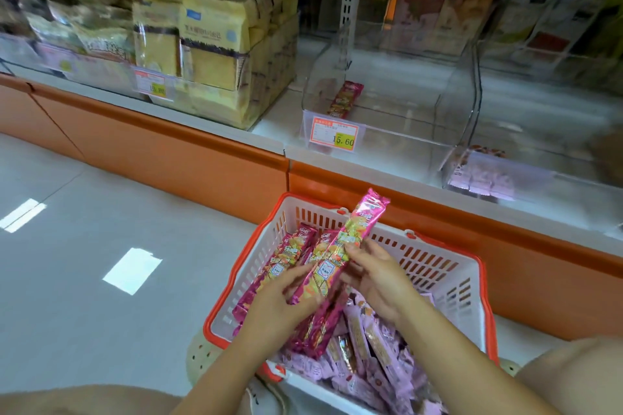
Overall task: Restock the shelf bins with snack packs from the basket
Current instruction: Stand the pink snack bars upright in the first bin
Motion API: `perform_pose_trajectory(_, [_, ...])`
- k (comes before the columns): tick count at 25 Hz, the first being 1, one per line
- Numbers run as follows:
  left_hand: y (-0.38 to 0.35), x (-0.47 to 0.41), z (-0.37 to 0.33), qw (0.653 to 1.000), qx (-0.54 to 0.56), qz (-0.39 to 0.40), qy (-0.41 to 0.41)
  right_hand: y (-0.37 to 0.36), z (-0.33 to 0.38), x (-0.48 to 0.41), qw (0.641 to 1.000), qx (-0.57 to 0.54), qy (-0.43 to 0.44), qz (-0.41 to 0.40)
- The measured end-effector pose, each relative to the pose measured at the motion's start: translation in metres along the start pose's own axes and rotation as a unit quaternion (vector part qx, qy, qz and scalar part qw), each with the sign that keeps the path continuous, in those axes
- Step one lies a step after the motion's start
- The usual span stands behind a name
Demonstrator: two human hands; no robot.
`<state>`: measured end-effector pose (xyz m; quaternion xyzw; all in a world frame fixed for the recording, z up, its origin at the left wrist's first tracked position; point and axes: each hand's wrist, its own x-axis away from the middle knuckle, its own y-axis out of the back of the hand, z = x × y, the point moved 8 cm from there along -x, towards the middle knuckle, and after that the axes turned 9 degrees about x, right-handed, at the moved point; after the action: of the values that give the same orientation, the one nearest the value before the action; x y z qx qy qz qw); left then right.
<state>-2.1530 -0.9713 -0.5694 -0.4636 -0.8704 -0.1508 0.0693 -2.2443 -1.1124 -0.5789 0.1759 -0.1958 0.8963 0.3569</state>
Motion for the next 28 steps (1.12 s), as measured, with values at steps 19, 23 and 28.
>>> perform_pose_trajectory(19, [0.085, -0.113, -0.246, 0.961, -0.072, -0.153, -0.219, 0.023, 0.317, -0.054, 0.961, 0.146, 0.172, -0.159])
perform_pose_trajectory(23, [0.071, -0.153, -0.227, 0.972, -0.084, -0.114, -0.189, 0.04, 0.294, -0.124, 0.941, 0.271, 0.054, -0.194])
perform_pose_trajectory(28, [0.072, -0.17, -0.217, 0.969, -0.071, -0.094, -0.216, 0.028, 0.227, -0.165, 0.914, 0.374, -0.115, -0.111])
